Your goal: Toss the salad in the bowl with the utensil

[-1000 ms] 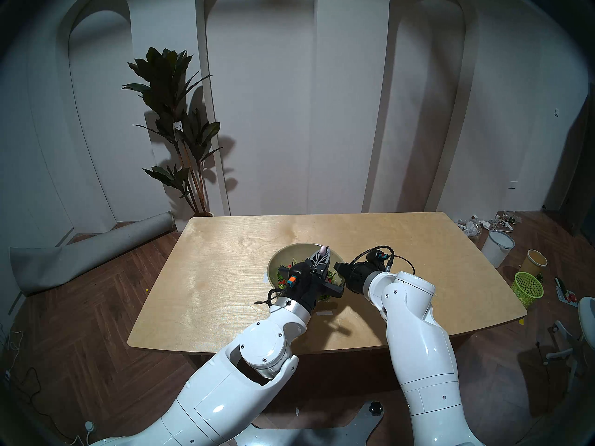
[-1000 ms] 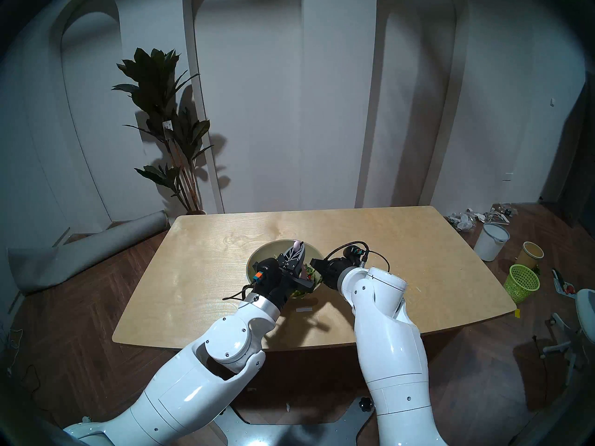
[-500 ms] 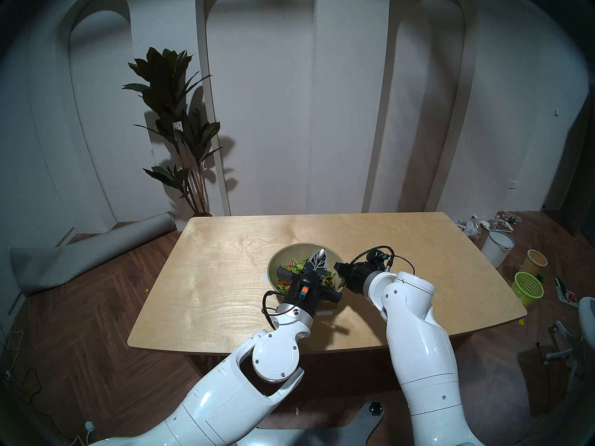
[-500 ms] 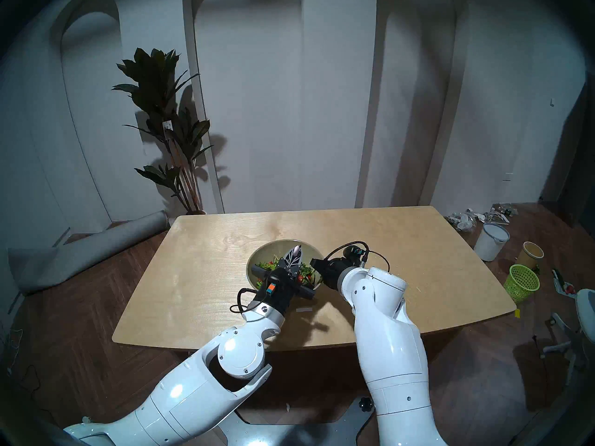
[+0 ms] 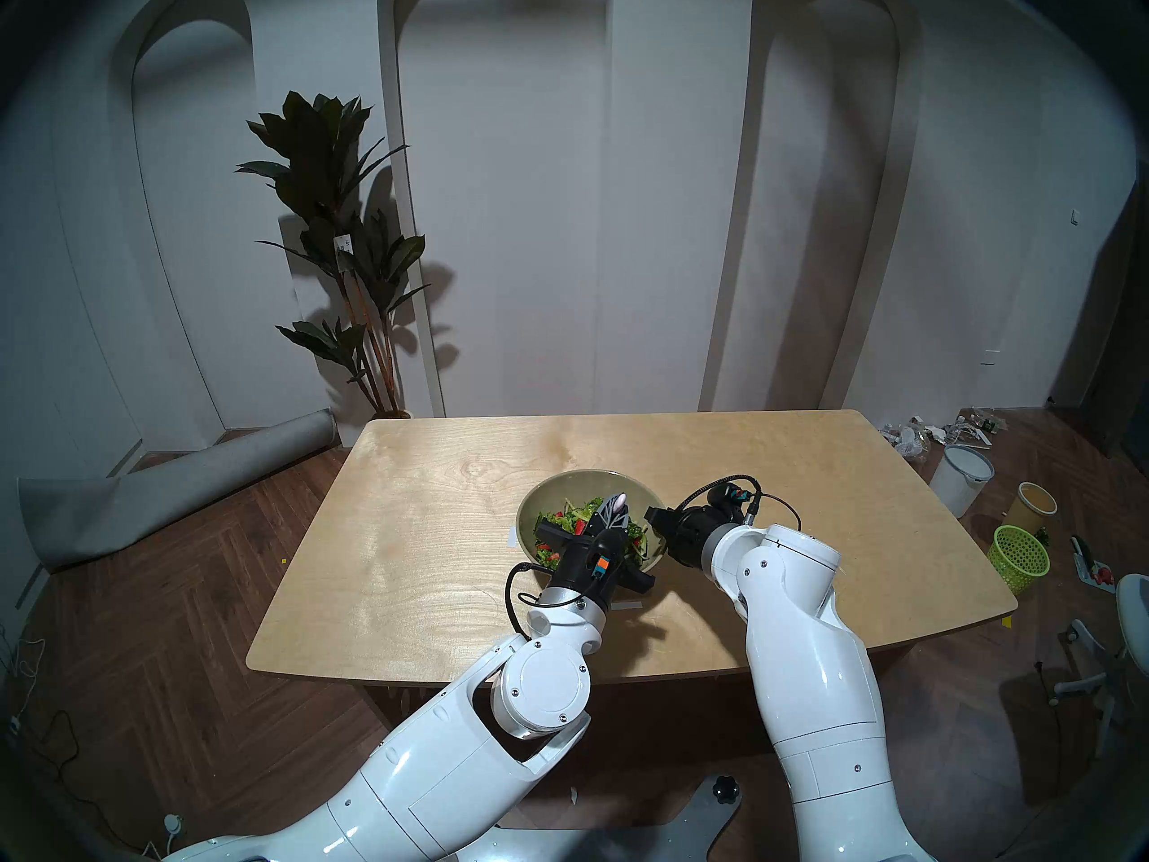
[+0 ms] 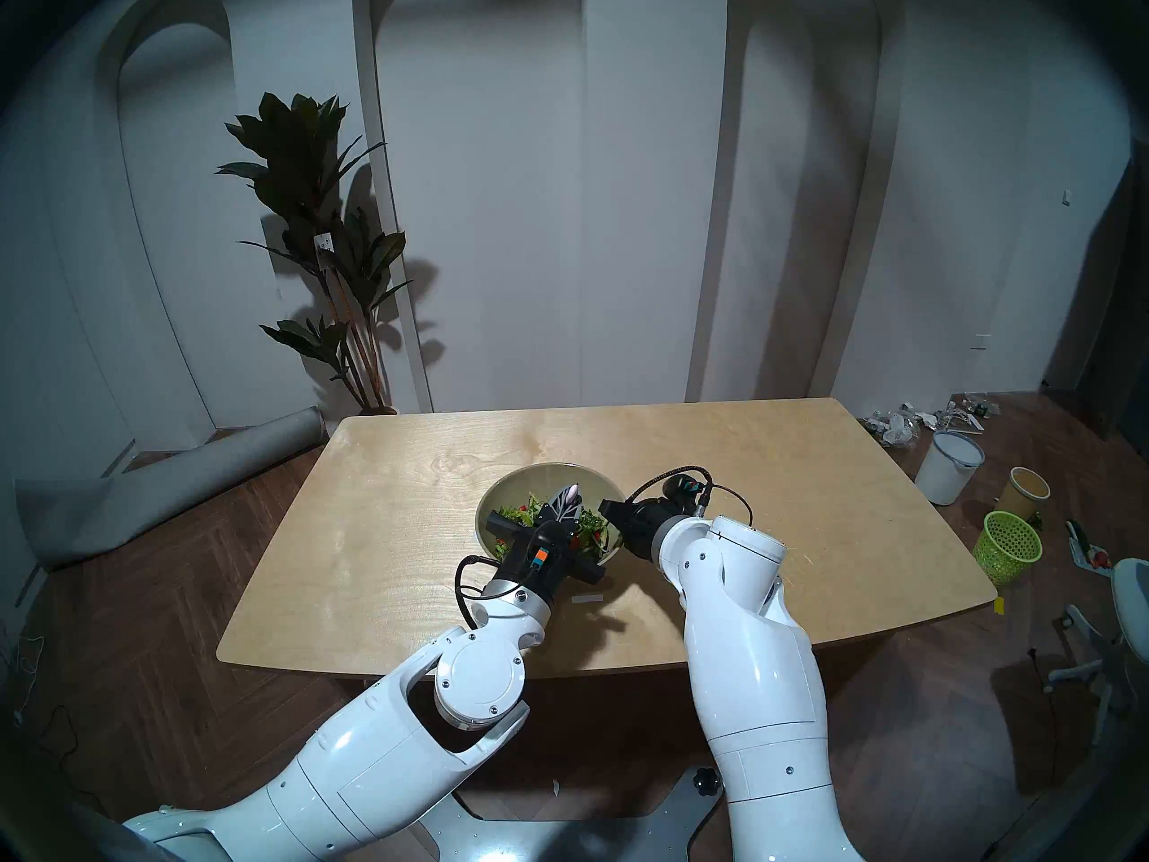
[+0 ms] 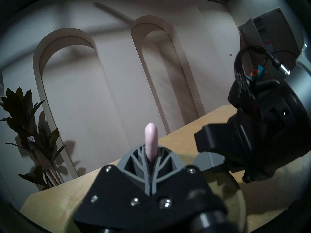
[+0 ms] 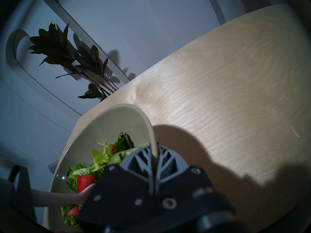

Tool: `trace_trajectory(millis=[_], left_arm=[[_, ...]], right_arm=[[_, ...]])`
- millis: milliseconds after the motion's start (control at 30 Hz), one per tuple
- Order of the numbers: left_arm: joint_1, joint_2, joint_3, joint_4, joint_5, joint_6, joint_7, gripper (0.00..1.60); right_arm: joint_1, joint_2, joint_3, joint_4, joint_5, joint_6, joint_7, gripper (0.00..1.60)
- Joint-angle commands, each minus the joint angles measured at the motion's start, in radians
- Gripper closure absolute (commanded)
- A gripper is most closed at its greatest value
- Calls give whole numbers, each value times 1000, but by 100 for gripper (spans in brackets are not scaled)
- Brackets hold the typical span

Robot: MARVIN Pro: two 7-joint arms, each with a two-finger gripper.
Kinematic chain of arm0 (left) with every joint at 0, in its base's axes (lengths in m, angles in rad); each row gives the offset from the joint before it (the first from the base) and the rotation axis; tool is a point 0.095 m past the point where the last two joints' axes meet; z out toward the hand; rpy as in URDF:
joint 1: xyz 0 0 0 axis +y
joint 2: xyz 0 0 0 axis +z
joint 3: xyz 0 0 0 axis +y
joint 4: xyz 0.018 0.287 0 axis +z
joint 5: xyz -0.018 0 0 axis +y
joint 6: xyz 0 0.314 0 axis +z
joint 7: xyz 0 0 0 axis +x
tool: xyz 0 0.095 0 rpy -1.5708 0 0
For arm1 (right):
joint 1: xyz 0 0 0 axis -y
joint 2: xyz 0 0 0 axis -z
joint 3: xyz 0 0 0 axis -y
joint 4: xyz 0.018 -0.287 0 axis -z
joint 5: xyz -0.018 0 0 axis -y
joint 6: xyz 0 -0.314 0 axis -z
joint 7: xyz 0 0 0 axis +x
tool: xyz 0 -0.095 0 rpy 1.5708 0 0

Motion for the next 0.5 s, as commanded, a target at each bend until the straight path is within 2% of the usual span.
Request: trace_trajectory(millis=[0, 267, 467], left_arm=[[-49, -18, 3, 45, 41, -29, 21, 160], [-81, -16, -18, 103, 57, -46, 42, 160], [-75, -1, -46, 68, 39, -37, 36, 160]], right_arm=[[7, -1, 1, -25, 2, 0, 1, 160], [7, 0, 1, -24, 2, 0, 2, 160], [7, 0, 1, -24, 2, 0, 2, 160]])
